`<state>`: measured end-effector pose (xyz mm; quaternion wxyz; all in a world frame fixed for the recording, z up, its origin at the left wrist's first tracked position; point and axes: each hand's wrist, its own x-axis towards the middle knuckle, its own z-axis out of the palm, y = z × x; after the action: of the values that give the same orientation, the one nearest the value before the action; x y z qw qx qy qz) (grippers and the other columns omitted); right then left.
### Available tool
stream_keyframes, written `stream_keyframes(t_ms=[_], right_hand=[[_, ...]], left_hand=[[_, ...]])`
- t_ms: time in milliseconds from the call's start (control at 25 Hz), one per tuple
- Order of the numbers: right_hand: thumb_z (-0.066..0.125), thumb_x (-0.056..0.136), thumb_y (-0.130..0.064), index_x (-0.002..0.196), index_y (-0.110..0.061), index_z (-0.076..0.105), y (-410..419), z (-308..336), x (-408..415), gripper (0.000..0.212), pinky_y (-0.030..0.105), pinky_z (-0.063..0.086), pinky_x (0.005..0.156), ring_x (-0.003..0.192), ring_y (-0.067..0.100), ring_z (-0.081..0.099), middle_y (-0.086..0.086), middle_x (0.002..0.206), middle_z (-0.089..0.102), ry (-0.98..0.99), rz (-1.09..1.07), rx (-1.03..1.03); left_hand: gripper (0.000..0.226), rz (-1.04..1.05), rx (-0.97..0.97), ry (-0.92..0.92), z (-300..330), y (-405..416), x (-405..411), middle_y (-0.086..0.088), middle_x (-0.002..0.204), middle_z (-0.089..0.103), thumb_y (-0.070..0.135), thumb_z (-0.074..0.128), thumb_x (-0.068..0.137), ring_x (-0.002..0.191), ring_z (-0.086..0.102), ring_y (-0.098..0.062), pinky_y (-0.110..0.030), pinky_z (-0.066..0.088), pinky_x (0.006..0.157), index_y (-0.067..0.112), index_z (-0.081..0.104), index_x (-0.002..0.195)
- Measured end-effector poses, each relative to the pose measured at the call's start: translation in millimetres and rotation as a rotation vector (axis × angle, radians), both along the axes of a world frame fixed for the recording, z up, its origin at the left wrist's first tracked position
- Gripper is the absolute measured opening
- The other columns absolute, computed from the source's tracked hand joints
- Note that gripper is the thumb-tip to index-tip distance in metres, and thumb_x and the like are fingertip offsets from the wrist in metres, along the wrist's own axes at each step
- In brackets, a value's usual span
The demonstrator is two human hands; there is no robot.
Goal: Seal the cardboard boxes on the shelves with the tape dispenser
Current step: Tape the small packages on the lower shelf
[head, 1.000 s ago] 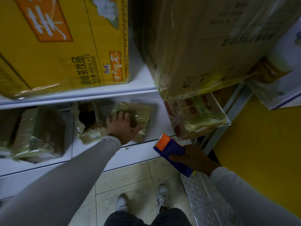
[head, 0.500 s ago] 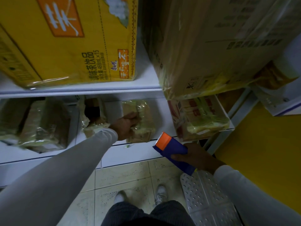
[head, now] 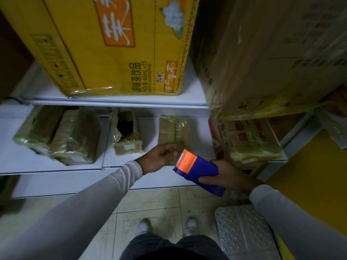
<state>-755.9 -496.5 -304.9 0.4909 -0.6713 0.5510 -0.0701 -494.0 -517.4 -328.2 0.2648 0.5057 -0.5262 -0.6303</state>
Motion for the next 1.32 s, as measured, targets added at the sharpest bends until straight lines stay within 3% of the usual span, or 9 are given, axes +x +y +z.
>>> stream_keyframes(t_ms=[80, 240, 400, 600, 880, 1000, 1160, 1240, 1320], right_hand=[[0.085, 0.073, -0.038, 0.096, -0.017, 0.068, -3, 4, 7, 0.036, 0.033, 0.06, 0.077, 0.082, 0.012, 0.072, 0.004, 0.09, 0.075, -0.011, 0.043, -0.009], [0.084, 0.073, -0.042, 0.097, -0.02, 0.068, -10, 7, 18, 0.036, 0.036, 0.06, 0.08, 0.084, 0.009, 0.072, 0.0, 0.092, 0.075, 0.034, 0.112, -0.021], [0.081, 0.074, -0.046, 0.099, -0.02, 0.068, -18, 6, 29, 0.039, 0.036, 0.06, 0.08, 0.085, 0.011, 0.072, 0.001, 0.094, 0.075, 0.057, 0.179, 0.015], [0.08, 0.075, -0.048, 0.098, -0.023, 0.065, -49, 19, 32, 0.036, 0.029, 0.056, 0.076, 0.081, 0.009, 0.07, -0.003, 0.09, 0.073, 0.139, 0.244, -0.004], [0.083, 0.076, -0.039, 0.08, -0.021, 0.067, -77, 29, 0, 0.025, 0.013, 0.045, 0.057, 0.063, 0.002, 0.067, -0.011, 0.072, 0.073, 0.174, 0.165, 0.009], [0.081, 0.079, -0.034, 0.078, -0.024, 0.065, -84, 26, 4, 0.018, 0.006, 0.041, 0.052, 0.06, -0.005, 0.065, -0.024, 0.068, 0.07, 0.165, 0.182, 0.05], [0.08, 0.081, -0.032, 0.079, -0.025, 0.066, -88, 16, 9, 0.016, 0.004, 0.04, 0.048, 0.057, -0.007, 0.063, -0.026, 0.063, 0.069, 0.202, 0.171, 0.101], [0.08, 0.081, -0.029, 0.078, -0.027, 0.064, -89, 12, 11, 0.016, 0.003, 0.039, 0.047, 0.055, -0.01, 0.062, -0.029, 0.06, 0.066, 0.188, 0.158, 0.128], [0.081, 0.08, -0.028, 0.08, -0.03, 0.062, -88, 11, 12, 0.019, 0.005, 0.04, 0.049, 0.056, -0.012, 0.061, -0.031, 0.06, 0.065, 0.175, 0.135, 0.13]], left_hand=[[0.032, -0.067, 0.13, 0.078, 2, 5, 5, -0.004, 0.114, 0.063, 0.014, 0.049, 0.098, 0.106, 0.061, -0.018, -0.029, 0.05, 0.093, 0.011, 0.052, 0.129], [0.018, -0.021, 0.054, 0.03, -1, 12, 12, -0.01, 0.09, 0.064, 0.003, 0.047, 0.097, 0.081, 0.061, -0.018, -0.035, 0.052, 0.08, 0.002, 0.064, 0.105], [0.021, 0.049, -0.103, -0.084, -5, 14, 20, -0.007, 0.07, 0.059, -0.004, 0.048, 0.094, 0.062, 0.053, -0.011, -0.024, 0.045, 0.062, 0.004, 0.063, 0.083], [0.019, 0.238, -0.107, -0.022, -8, 4, 40, -0.008, 0.066, 0.056, -0.011, 0.044, 0.094, 0.051, 0.052, -0.002, -0.016, 0.044, 0.056, -0.001, 0.059, 0.087], [0.018, 0.315, -0.072, -0.15, -14, -21, 57, -0.009, 0.07, 0.056, -0.012, 0.045, 0.092, 0.054, 0.051, -0.006, -0.013, 0.042, 0.054, -0.001, 0.058, 0.085], [0.028, 0.394, -0.022, -0.1, -19, -25, 46, -0.01, 0.07, 0.053, -0.019, 0.042, 0.088, 0.06, 0.047, -0.019, -0.019, 0.039, 0.056, 0.001, 0.058, 0.077], [0.024, 0.471, 0.14, -0.033, -29, -32, 43, -0.009, 0.06, 0.054, -0.016, 0.042, 0.089, 0.058, 0.047, -0.021, -0.016, 0.039, 0.047, -0.001, 0.056, 0.078], [0.013, 0.395, 0.142, -0.163, -31, -36, 41, 0.0, 0.055, 0.059, -0.005, 0.047, 0.092, 0.054, 0.053, -0.016, -0.019, 0.04, 0.051, -0.002, 0.058, 0.086], [0.016, 0.32, 0.086, -0.372, -32, -39, 42, -0.006, 0.071, 0.063, 0.01, 0.06, 0.09, 0.064, 0.059, -0.021, -0.026, 0.042, 0.062, -0.002, 0.059, 0.1]])
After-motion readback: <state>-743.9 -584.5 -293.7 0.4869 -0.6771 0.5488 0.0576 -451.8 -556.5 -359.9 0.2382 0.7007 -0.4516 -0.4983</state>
